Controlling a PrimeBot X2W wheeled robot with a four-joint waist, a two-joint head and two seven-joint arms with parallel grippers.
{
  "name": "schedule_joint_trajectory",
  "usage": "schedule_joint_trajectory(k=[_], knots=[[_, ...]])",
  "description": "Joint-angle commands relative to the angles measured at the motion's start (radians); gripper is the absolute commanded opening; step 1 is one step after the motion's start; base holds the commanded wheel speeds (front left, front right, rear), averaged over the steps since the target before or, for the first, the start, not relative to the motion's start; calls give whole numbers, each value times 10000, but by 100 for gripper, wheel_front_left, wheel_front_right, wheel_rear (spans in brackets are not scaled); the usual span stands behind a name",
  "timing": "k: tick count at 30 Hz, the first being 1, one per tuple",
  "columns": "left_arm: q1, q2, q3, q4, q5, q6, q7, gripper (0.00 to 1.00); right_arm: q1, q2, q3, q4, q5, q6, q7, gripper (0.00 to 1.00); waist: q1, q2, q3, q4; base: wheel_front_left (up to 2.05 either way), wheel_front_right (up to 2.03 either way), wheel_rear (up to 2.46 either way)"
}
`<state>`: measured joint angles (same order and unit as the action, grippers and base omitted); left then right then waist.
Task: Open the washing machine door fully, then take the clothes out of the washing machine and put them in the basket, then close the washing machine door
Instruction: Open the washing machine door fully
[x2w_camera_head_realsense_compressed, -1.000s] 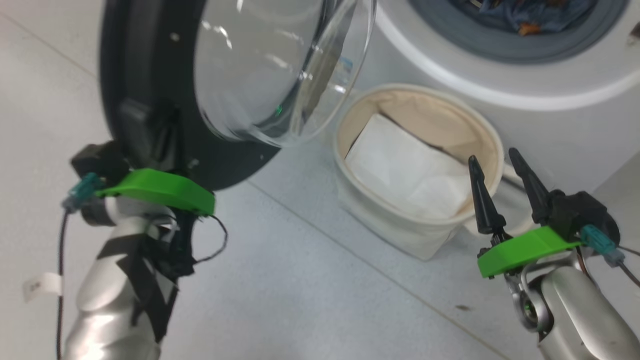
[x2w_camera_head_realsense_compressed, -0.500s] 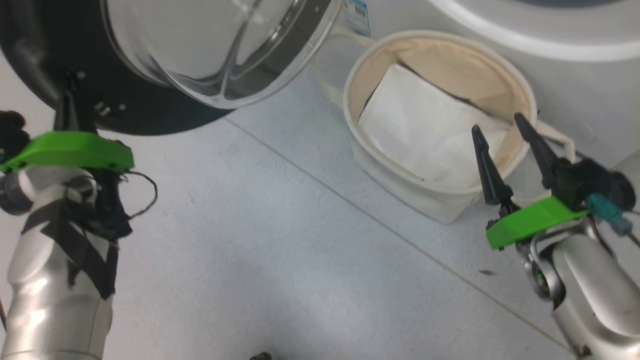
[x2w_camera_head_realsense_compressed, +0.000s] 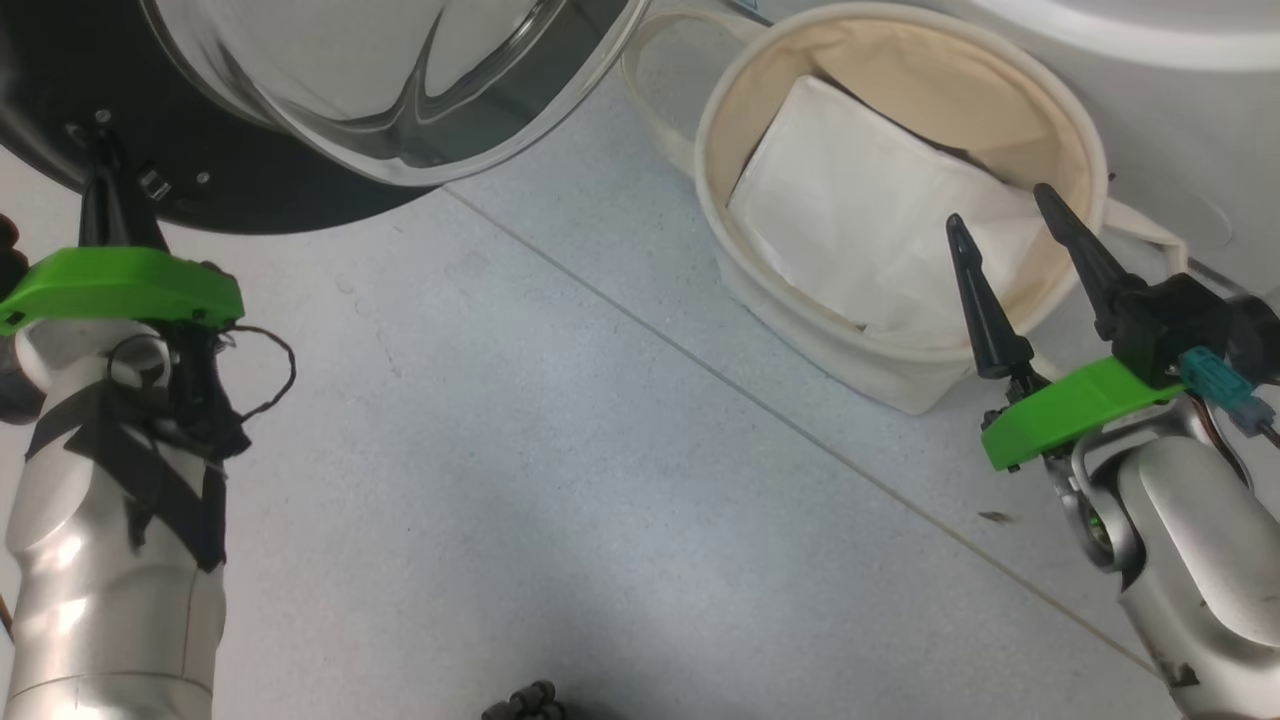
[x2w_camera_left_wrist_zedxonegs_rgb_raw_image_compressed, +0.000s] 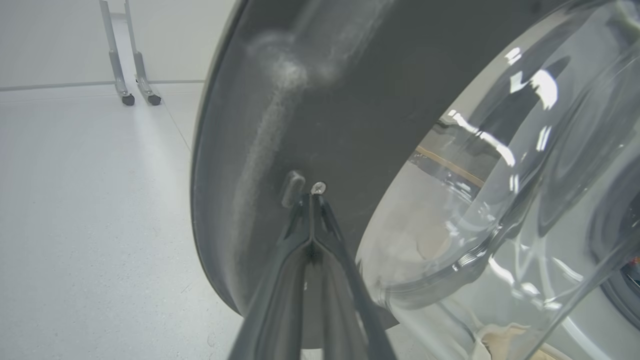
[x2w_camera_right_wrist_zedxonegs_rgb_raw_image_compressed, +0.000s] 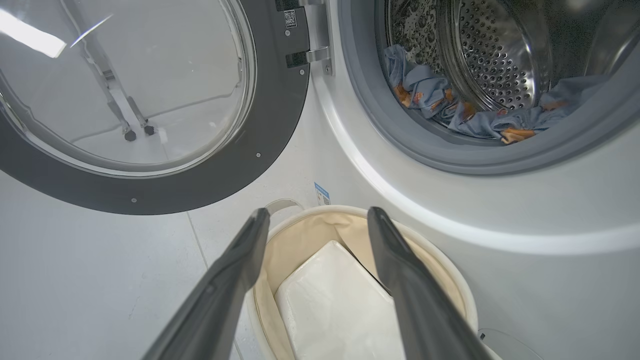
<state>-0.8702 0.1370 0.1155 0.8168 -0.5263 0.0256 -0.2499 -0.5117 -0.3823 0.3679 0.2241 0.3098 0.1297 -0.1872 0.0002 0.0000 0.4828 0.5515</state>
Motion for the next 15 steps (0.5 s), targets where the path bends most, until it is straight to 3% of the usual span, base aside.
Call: schedule_joint_trajectory(k=[1, 2, 3, 4, 15], knots=[[-134, 540, 484, -170, 197, -102, -117, 0, 41, 90, 131, -243, 72, 10, -133, 100, -2, 0, -190, -20, 0, 0, 0], [-118, 484, 549, -132, 250, -223, -117, 19, 84, 113, 106, -202, 95, 10, -177, 100, -2, 0, -291, -28, 0, 0, 0], [-92, 446, 597, -82, 326, -327, -117, 83, 139, 139, 75, -160, 116, 10, -226, 100, -2, 0, -407, -40, 0, 0, 0], [-57, 433, 624, -50, 444, -411, -117, 100, 207, 173, 31, -119, 127, 10, -282, 100, -2, 0, -539, -55, 0, 0, 0], [858, 130, 201, 117, 1722, -1064, -118, 100, 1630, 914, -881, 112, 241, 10, -717, 100, -2, 0, -2670, -439, 0, 0, 0]])
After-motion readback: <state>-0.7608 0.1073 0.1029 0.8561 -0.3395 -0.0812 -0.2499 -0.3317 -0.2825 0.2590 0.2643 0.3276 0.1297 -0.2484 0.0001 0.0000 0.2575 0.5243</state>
